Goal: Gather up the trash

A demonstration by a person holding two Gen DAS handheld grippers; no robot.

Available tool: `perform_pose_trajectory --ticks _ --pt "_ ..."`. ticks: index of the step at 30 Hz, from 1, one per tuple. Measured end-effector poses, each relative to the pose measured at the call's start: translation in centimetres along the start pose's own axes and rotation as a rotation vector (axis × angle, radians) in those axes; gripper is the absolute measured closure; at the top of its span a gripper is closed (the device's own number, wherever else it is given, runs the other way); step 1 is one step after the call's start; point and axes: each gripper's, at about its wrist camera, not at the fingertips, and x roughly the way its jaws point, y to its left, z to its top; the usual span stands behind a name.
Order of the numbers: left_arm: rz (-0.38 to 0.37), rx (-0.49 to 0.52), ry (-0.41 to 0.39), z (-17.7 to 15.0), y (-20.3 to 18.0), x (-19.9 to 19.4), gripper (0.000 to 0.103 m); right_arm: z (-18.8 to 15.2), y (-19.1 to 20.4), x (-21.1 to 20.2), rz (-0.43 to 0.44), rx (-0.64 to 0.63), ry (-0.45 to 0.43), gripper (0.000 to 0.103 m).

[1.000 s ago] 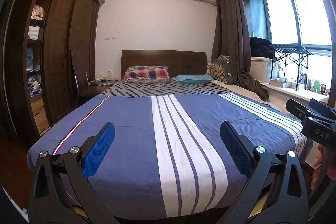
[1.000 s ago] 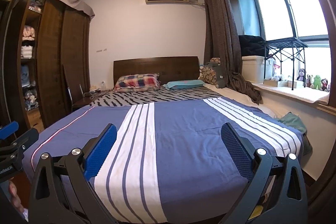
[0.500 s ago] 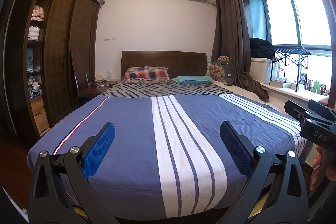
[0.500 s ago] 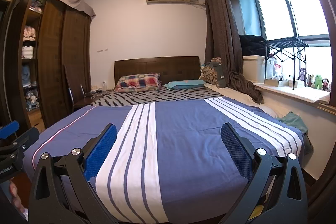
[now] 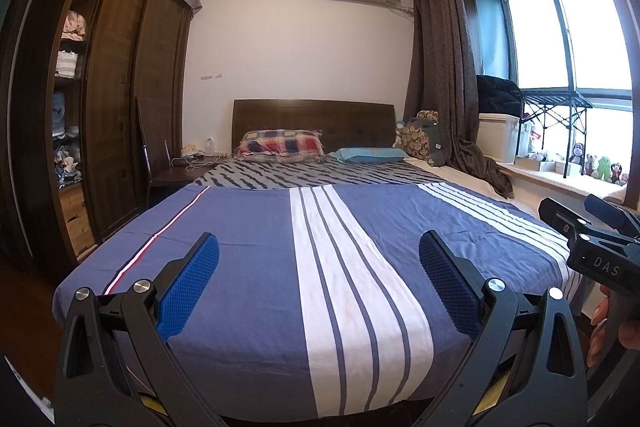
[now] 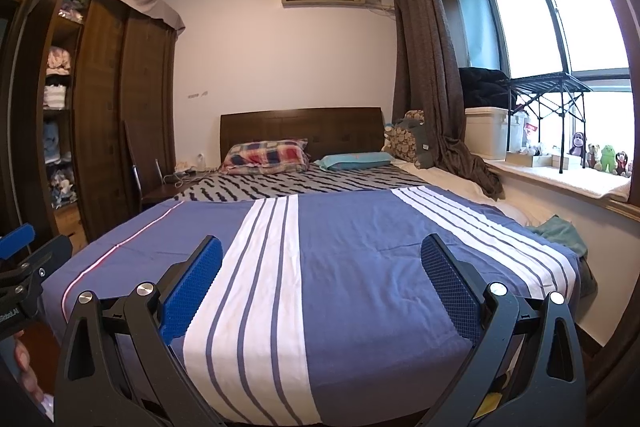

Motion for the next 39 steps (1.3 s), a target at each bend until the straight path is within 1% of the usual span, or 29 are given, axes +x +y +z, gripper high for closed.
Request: perform_pose_trajectory --ticks 17,32,39 --pt "-0.002 -0.001 -0.003 0.1 0.0 -0.3 0.008 0.4 0.1 -0.1 0.003 -0.002 -0.006 0.003" --pt "0.009 -0.004 0.014 0.1 0.3 0.1 0.008 0.1 0.3 0.4 0.0 0.001 0.014 0.003" --pt "0.041 -0.023 0.054 -0.1 0.9 0.9 0.008 0.0 0.2 0.7 -0.009 0.003 0.02 0.003"
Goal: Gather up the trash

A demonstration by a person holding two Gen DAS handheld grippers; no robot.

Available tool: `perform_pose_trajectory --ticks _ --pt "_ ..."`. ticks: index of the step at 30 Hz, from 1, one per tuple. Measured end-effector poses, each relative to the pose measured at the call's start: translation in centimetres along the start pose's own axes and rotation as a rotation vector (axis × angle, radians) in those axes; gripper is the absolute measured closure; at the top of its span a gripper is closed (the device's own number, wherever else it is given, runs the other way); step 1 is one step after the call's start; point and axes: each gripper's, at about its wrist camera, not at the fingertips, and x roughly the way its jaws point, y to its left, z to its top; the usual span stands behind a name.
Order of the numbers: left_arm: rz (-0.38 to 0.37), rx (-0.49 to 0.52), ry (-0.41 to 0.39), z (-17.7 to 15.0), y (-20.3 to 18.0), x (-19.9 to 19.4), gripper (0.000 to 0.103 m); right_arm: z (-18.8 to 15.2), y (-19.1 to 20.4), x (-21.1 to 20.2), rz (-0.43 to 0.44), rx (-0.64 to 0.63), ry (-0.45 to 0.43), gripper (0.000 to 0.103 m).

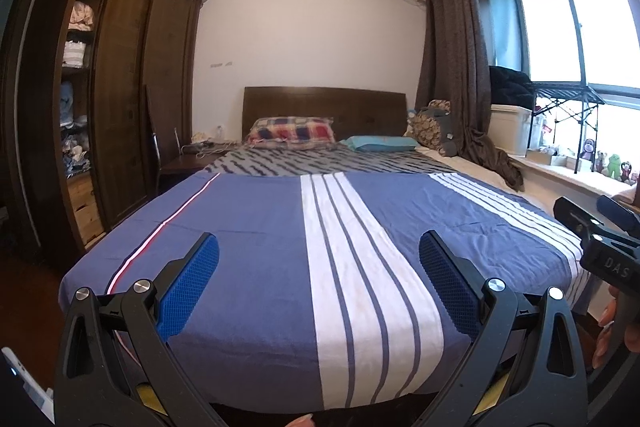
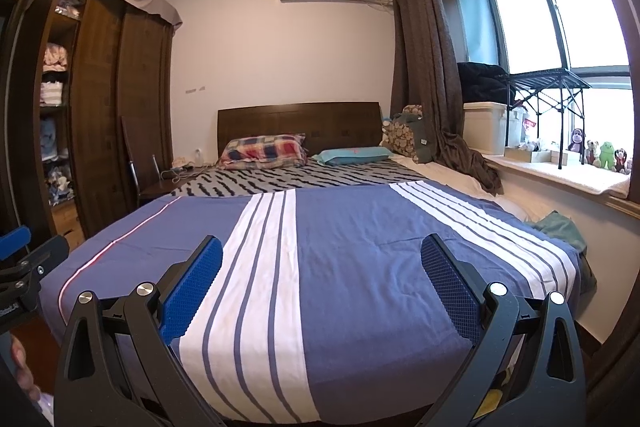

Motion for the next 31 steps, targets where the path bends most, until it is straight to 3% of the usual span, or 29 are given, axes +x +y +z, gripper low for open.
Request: perform_pose_trajectory --ticks 8,31 --pt "-0.032 -0.047 0.05 0.2 0.6 1.0 0.008 -0.3 -0.5 0.8 0.018 0.022 0.025 0.003" --pt "0.033 -0.027 0.086 0.2 0.8 3.2 0.008 -0.8 -0.7 3.5 0.015 0.01 0.056 0.003"
